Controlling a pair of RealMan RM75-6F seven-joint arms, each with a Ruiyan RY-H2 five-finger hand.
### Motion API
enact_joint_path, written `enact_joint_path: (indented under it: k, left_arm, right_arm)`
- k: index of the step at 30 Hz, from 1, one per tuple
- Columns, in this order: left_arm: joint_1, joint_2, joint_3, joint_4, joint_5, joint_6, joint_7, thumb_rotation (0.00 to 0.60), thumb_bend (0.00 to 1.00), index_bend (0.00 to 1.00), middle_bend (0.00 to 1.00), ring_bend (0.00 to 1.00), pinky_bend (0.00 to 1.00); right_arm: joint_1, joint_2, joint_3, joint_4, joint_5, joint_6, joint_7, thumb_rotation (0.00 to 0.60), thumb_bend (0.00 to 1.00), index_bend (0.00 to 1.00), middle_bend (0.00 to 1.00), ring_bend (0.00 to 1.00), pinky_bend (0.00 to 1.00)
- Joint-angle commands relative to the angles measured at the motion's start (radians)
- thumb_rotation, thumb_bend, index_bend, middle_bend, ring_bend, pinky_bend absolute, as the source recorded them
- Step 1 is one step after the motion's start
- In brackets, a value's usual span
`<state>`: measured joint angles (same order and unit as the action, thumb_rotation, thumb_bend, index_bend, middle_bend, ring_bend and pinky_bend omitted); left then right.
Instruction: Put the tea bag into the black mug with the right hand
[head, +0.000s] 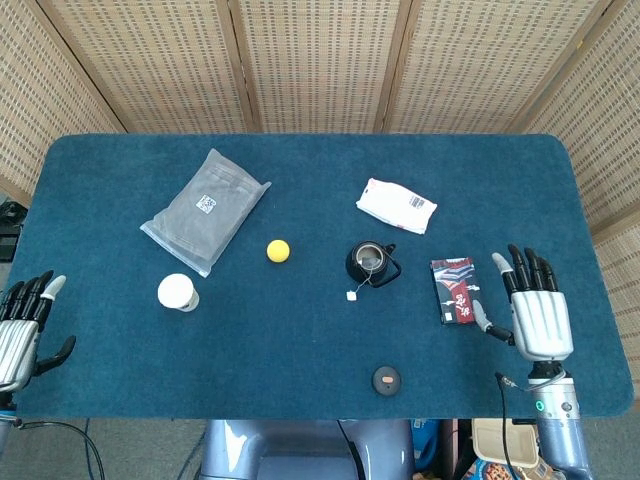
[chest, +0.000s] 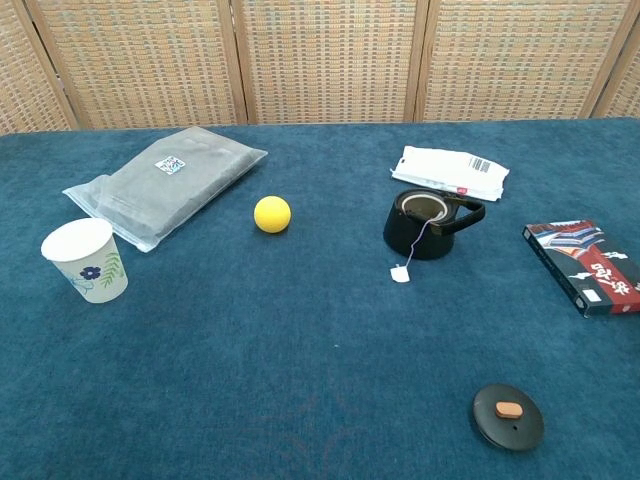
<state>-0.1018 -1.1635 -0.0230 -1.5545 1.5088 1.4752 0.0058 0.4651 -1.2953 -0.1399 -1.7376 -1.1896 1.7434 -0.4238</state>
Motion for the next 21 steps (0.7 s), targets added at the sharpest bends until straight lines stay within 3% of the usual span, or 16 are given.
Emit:
enact_joint_path:
  k: [1,13,21]
  left_arm:
    - [0.0,0.002,0.005,-0.003,0.008,-0.001,0.006,0.6,0.35,0.0,0.0,0.0,0.0]
    - [0.004,-0.006,0.021,-0.011,0.042,0.012,0.035,0.6,0.36,0.0,0.0,0.0,0.0]
    - [0.006,-0.01,0.019,-0.014,0.041,0.013,0.036,0.6,0.36,0.0,0.0,0.0,0.0]
  right_arm:
    - [-0.035,-0.008,-0.004,0.008,-0.024,0.007,-0.024,0.102,0.55,0.16,0.12,0.01,0.16]
    - [-0.111,0.03,0.017,-0.033,-0.052,-0.068,-0.019,0.101,0.53,0.16,0.12,0.0,0.14]
    - [-0.144,0.036,0.059,-0.033,-0.079,-0.105,-0.002,0.103,0.52,0.16,0.12,0.0,0.14]
